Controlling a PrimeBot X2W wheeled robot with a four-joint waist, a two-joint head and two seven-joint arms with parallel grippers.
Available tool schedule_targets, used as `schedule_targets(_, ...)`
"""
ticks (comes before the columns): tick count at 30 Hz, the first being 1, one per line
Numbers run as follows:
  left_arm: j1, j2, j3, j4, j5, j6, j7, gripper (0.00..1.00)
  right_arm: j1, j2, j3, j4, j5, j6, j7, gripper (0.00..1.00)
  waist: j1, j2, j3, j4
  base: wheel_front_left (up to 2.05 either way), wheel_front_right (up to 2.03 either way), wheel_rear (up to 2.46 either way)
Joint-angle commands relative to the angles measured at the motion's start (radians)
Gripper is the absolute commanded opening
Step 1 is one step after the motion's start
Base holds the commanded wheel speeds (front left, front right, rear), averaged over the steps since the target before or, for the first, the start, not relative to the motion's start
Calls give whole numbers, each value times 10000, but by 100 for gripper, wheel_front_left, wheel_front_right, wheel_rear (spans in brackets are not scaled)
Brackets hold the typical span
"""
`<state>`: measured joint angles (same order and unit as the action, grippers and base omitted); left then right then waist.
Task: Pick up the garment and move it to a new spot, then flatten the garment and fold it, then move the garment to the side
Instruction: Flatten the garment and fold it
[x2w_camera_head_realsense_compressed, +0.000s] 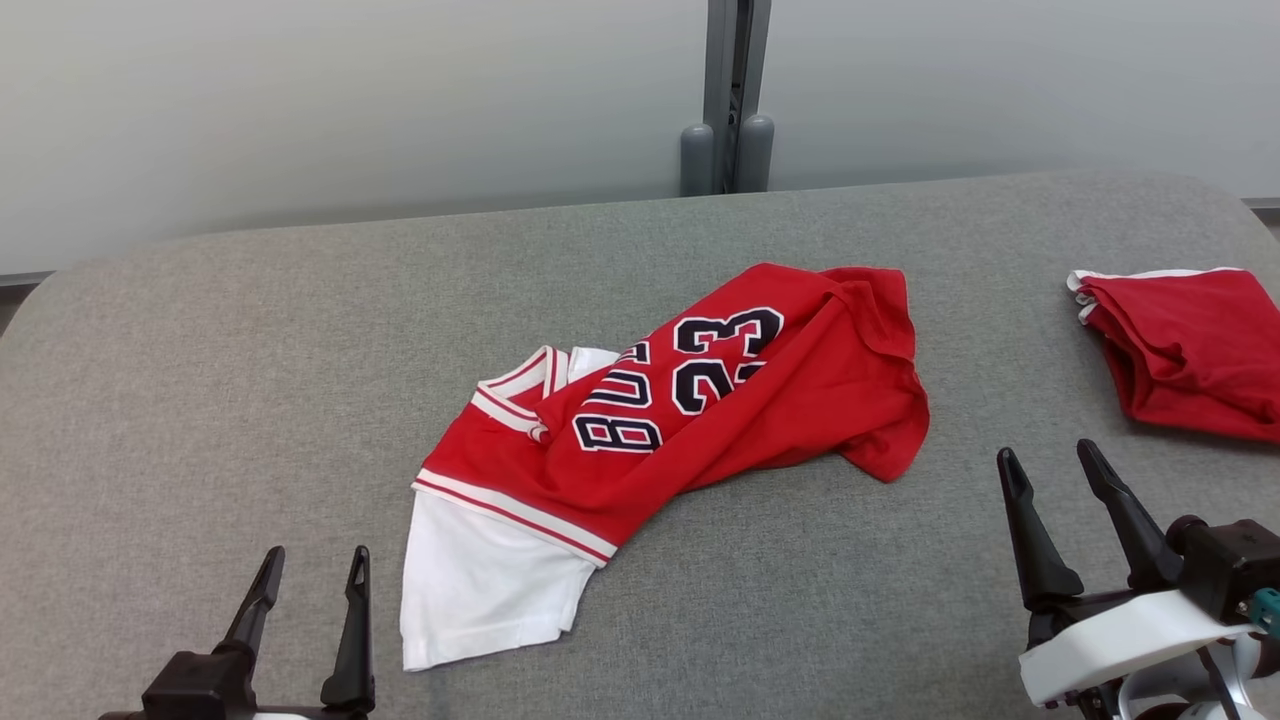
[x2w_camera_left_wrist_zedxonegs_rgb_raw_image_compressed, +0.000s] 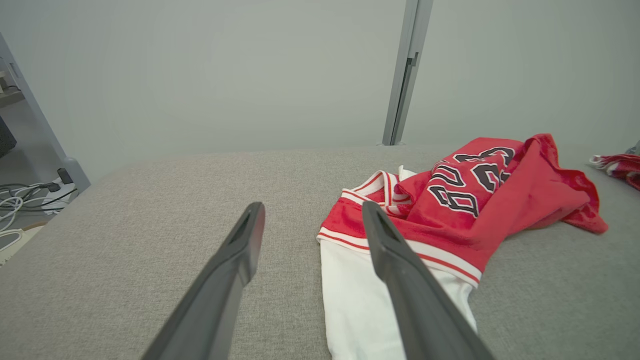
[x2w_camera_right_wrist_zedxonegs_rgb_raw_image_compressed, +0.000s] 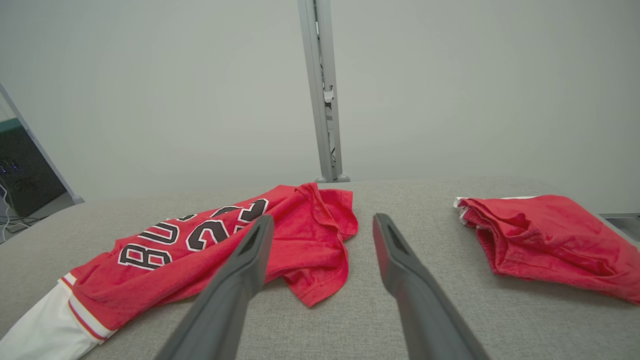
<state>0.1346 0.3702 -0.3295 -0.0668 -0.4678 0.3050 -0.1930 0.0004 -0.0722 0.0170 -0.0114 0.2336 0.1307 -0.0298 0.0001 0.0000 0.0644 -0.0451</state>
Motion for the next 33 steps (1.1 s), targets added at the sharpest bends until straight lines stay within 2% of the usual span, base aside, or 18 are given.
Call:
schedule_targets(1, -125, 68, 8, -29, 0, 21, 20, 100, 42, -17, -22, -14, -18, 1, 3, 100, -1, 0, 4, 7, 0, 0, 0)
schedule_targets(5, -247, 13, -93, -35, -54, -51, 107, 100, -23, 18, 42, -18, 5, 1, 50, 100, -1, 0, 54, 57, 0, 0, 0)
schedule_targets(10, -325, -190, -605, 318, -329, -418, 712, 100, -159, 48, 87, -94, -28, 1, 95, 100, -1, 0, 243, 102, 0, 0, 0)
schedule_targets(15, -499, -451, -892, 1325, -815, -822, 1224, 100, -280, 67, 145, -87, 15, 1, 101, 100, -1, 0, 550, 82, 0, 0, 0)
schedule_targets(26, -1170, -841, -905, 3762, -1744, -1714, 1525, 100, -489, 87, 67, 81, 64, 1, 14, 100, -1, 0, 1002, -95, 0, 0, 0)
schedule_targets(27, -1232, -859, -895, 3874, -1764, -1779, 1459, 62, -492, 88, 21, 121, 83, 1, 11, 100, -1, 0, 1026, -97, 0, 0, 0)
schedule_targets(28, -1302, -858, -884, 3966, -1786, -1837, 1402, 15, -497, 88, -22, 167, 111, 1, 2, 100, -1, 0, 1048, -95, 0, 0, 0)
schedule_targets(29, -1365, -860, -885, 4045, -1808, -1909, 1369, 0, -514, 64, -71, 239, 136, 1, -17, 100, -1, 0, 1068, -86, 0, 0, 0)
schedule_targets(33, -1586, -823, -915, 4263, -1843, -2106, 1283, 0, -602, -85, -472, 922, 243, 1, 2, 100, -1, 0, 1130, 1, 0, 0, 0)
